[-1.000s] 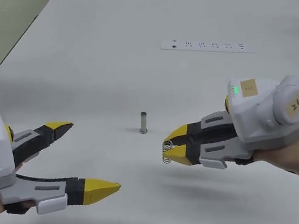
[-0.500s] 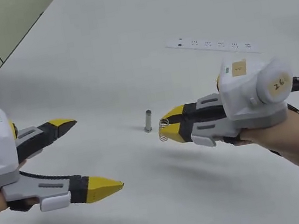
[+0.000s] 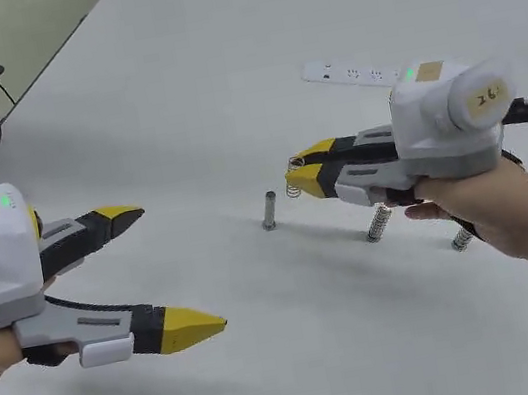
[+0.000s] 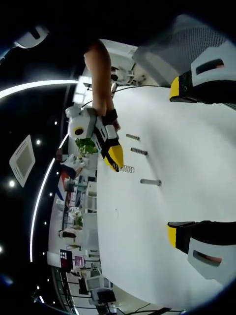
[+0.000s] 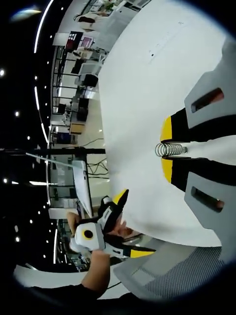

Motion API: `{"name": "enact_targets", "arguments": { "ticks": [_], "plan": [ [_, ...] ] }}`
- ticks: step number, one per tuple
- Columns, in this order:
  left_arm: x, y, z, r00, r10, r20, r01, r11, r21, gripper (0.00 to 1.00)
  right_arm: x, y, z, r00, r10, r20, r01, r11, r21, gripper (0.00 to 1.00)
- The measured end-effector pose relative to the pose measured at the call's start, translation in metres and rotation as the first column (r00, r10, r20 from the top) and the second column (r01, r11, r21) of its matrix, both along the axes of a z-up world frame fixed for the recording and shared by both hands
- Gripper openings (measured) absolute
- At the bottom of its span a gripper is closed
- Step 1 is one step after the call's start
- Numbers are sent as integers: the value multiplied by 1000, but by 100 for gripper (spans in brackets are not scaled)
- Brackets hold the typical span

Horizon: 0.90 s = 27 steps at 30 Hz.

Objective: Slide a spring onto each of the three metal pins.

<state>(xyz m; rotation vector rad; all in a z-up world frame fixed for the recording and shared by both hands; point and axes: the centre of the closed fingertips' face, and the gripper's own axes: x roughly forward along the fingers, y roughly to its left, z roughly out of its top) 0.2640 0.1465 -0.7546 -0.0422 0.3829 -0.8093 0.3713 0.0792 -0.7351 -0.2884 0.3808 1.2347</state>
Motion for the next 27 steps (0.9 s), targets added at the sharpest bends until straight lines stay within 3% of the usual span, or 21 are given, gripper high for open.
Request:
{"name": "enact_targets", "arguments": {
  "ticks": [14,27],
  "plan": [
    [1,6,-4,1000,10,-6,-10,1000,2,98,1,16,-8,998,-14,-59,16,1000,22,8],
    [-1,7,-6,1000,15,-14,-15,1000,-2,97,2,21,-13,996,-22,-83,24,1000,20,8]
  ]
}}
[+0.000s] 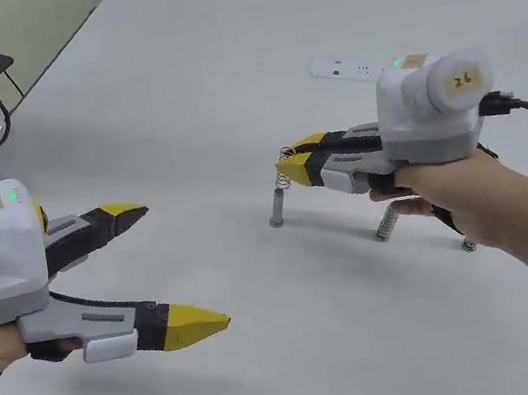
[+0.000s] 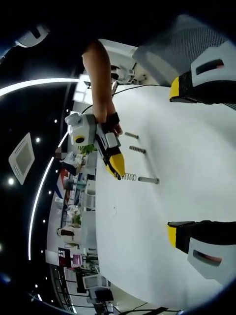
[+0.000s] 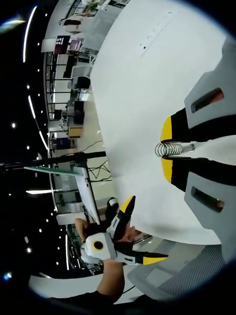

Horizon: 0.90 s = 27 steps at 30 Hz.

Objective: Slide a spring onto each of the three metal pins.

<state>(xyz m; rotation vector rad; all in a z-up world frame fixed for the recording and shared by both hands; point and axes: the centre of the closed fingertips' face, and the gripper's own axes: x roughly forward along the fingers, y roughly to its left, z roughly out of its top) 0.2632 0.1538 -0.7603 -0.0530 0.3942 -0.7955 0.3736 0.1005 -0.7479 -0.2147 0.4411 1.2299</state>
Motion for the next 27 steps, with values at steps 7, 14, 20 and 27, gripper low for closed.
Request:
{"name": "enact_targets", "arguments": {
  "ticks": [7,14,20,27],
  "plan": [
    [-1,0,0,1000,0,-2,0,1000,0,97,-1,1,-5,1000,1,-10,-1,1000,-10,8],
    [-1,0,0,1000,3,-1,-3,1000,-1,97,-1,2,-9,1000,7,-9,-7,1000,-20,8],
    [-1,0,-1,1000,3,-4,-3,1000,-1,97,-1,2,-14,1000,6,-6,-6,999,-32,8],
    [-1,-2,-1,1000,1,-7,-1,1000,-4,97,0,1,-22,1000,-11,-19,10,999,-39,8]
  ]
}}
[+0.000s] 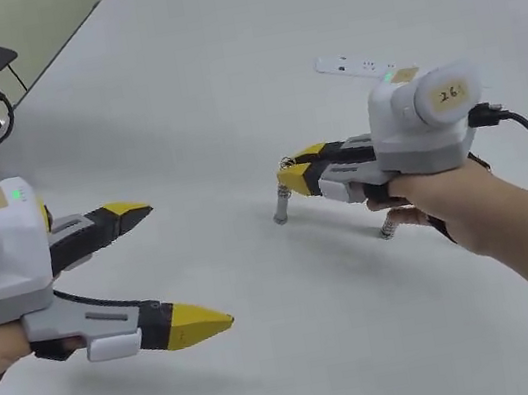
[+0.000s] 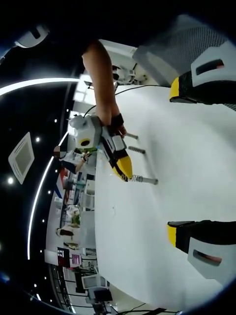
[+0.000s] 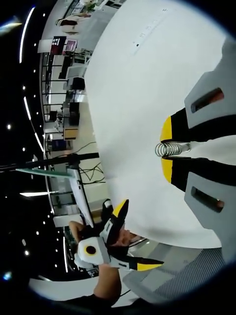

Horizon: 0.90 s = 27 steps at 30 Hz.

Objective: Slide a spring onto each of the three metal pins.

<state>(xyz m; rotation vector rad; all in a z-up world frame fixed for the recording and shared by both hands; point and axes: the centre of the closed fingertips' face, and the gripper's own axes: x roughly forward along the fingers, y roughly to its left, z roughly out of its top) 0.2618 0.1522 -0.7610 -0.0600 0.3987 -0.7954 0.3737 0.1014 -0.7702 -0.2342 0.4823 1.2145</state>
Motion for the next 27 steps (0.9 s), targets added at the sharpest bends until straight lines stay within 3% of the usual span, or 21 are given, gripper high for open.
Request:
{"name": "enact_targets", "arguments": {
  "ticks": [7,14,21,27],
  "plan": [
    [1,-1,0,1000,2,-2,-2,1000,-1,97,3,-1,-10,999,-24,-25,24,1000,-7,8],
    [0,-2,-1,1000,2,-3,-2,1000,1,97,-1,-2,-30,999,-31,-36,29,998,-61,8],
    [-1,-5,-1,1000,0,-2,0,1000,-6,97,0,-3,-42,998,-47,-53,43,997,-69,8],
    [1,-5,0,1000,1,-2,-1,1000,-8,97,-3,-2,-41,998,-39,-48,36,997,-61,8]
  ]
}}
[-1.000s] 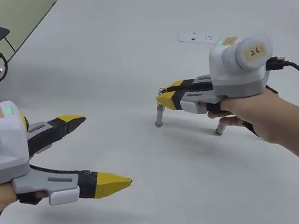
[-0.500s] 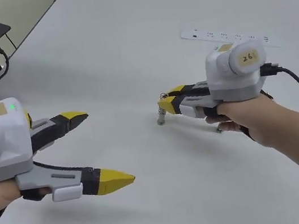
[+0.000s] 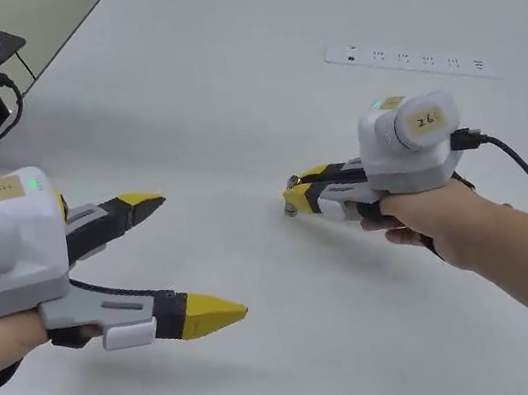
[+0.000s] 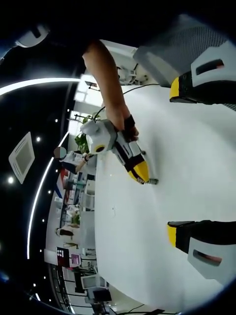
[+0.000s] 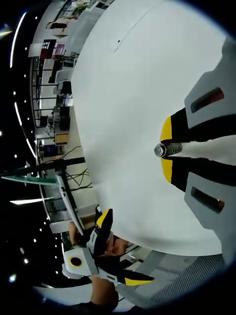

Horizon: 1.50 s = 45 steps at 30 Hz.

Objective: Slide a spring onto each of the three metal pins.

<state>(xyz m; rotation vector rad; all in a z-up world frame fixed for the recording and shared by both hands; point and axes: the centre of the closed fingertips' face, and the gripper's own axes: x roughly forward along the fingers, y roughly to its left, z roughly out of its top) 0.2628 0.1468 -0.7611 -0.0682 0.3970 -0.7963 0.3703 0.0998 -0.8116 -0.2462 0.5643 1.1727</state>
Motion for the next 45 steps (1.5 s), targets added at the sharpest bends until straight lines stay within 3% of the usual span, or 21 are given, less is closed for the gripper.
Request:
{"name": "enact_targets", "arguments": {
  "ticks": [5,9,16,22,26,33,37,45],
  "plan": [
    [2,-2,1,1000,-5,2,5,1000,2,97,0,1,1,1000,2,-8,-2,1000,-5,9],
    [3,-4,2,1000,-11,4,11,1000,4,97,0,3,7,1000,-11,-18,12,999,31,13],
    [7,-9,7,1000,-18,13,18,1000,8,96,-3,1,16,999,15,32,-15,1000,12,18],
    [14,-15,13,999,-26,26,25,1000,12,96,-8,-3,28,998,25,54,-27,999,34,21],
    [17,-20,17,999,-34,34,33,999,13,96,-15,-7,34,999,19,45,-22,997,74,29],
    [19,-26,19,998,-47,37,47,999,17,95,-24,-19,37,999,22,35,-25,996,87,39],
    [20,-30,19,998,-55,35,54,998,13,95,-24,-26,42,998,7,58,-13,994,112,47],
    [21,-43,21,997,-69,37,69,998,-4,96,-40,-41,51,995,41,89,-52,992,119,56]
  ]
}}
